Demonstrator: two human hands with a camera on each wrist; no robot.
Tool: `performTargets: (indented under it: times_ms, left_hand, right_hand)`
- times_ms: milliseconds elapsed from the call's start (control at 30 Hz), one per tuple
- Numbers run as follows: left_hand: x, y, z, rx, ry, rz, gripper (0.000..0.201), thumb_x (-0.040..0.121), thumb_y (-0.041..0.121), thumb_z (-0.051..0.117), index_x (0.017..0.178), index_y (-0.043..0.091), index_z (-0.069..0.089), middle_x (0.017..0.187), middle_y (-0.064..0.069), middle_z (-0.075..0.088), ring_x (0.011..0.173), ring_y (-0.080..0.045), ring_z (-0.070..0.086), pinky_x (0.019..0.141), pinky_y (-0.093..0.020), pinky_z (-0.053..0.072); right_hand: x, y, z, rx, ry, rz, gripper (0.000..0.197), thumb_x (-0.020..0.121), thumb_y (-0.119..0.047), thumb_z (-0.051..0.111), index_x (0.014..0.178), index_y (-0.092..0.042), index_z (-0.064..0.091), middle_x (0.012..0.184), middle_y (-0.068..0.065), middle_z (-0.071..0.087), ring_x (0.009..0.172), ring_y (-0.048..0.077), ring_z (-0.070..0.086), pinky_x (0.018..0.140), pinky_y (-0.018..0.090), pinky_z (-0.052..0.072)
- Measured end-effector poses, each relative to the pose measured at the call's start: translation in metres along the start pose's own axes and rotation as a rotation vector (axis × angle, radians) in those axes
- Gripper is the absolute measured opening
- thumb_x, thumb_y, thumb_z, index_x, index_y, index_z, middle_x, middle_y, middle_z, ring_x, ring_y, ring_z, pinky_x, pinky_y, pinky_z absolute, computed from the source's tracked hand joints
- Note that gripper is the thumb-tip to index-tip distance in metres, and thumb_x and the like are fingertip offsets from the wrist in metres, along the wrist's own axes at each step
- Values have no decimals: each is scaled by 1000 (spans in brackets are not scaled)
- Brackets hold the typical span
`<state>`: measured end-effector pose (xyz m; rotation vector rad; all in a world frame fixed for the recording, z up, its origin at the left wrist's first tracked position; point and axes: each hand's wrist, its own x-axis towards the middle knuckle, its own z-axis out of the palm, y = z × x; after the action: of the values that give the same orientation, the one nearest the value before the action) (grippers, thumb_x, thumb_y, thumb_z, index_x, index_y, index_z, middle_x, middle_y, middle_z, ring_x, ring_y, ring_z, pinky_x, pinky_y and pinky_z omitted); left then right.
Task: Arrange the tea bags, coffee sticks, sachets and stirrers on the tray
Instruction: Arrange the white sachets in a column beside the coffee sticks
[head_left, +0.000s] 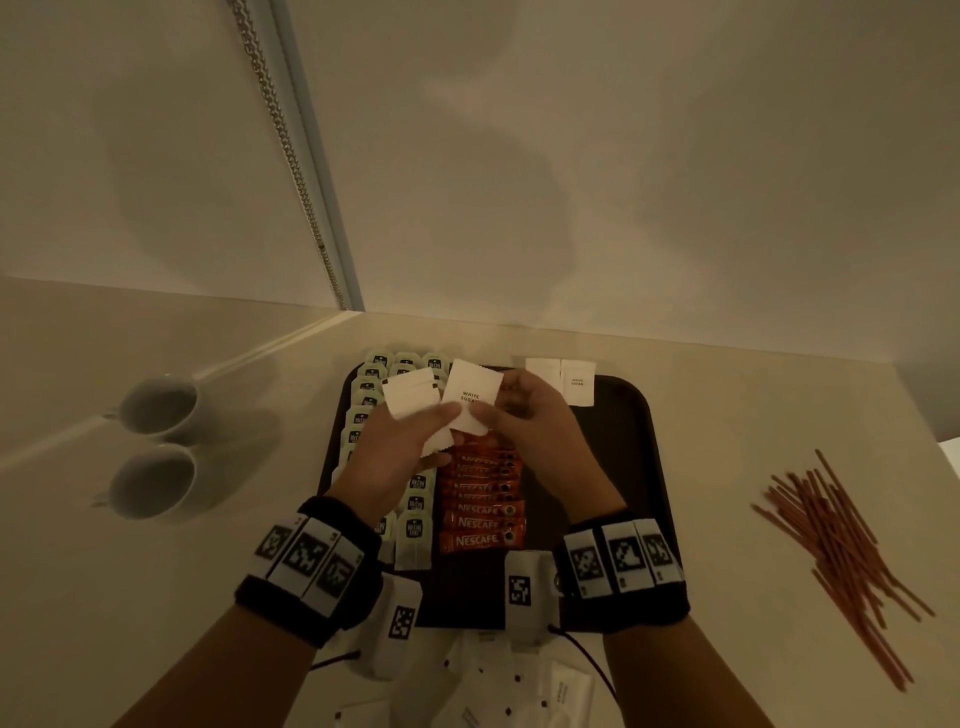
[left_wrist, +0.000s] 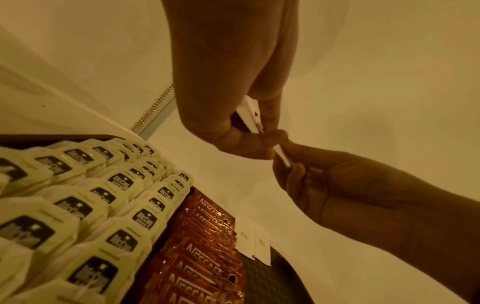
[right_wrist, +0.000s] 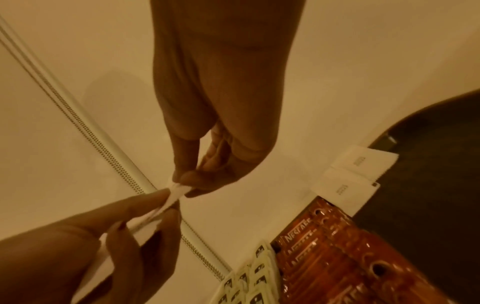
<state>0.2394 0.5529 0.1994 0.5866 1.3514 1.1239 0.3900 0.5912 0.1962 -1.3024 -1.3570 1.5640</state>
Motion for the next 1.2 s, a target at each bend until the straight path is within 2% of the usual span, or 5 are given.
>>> performTargets:
  times_ms: [133, 367, 533, 900, 1200]
  left_hand:
    - [-1, 1, -2, -172, 19, -113, 22, 97, 23, 43, 91, 10, 59, 64, -6, 63, 46, -14, 58, 40, -18, 36]
    - [-5, 0, -13, -247, -35, -136, 38, 95, 25, 27, 85, 7, 60, 64, -8, 64, 48, -17, 59, 37, -18, 36]
    - [-1, -4, -14, -230, -93, -142, 48, 93, 31, 22, 90, 3, 61, 66, -10, 64, 49, -20, 59, 35, -16, 33]
    - [-1, -4, -18, -203, -61, -120, 46, 94, 24, 19, 87, 4, 60, 61, -12, 64, 48, -23, 58, 37, -17, 33]
    - [0, 1, -15, -248, -67, -48, 41, 100, 21, 22, 103, 9, 61, 77, -10, 72, 65, -22, 68, 42, -21, 48]
  right_hand:
    - [10, 16, -29, 171, 216, 102, 27, 76, -7, 73, 97, -6, 57, 97, 11, 69, 86, 23, 69, 75, 33, 59]
    - [43, 73, -113, -345, 589, 126, 17, 83, -15, 69, 99, -17, 62, 101, 7, 68, 94, 23, 64, 88, 41, 53]
    - [61, 90, -129, -426, 596, 221, 17, 83, -16, 69, 99, -15, 64, 106, 8, 68, 98, 24, 63, 92, 44, 51]
    - [82, 96, -119, -520, 640, 189, 23, 82, -18, 70, 100, -4, 65, 104, 13, 68, 99, 27, 62, 89, 37, 49]
    - [79, 87, -113, -574, 634, 129, 33, 83, -17, 69, 107, 2, 56, 105, 20, 64, 98, 32, 59, 76, 27, 40]
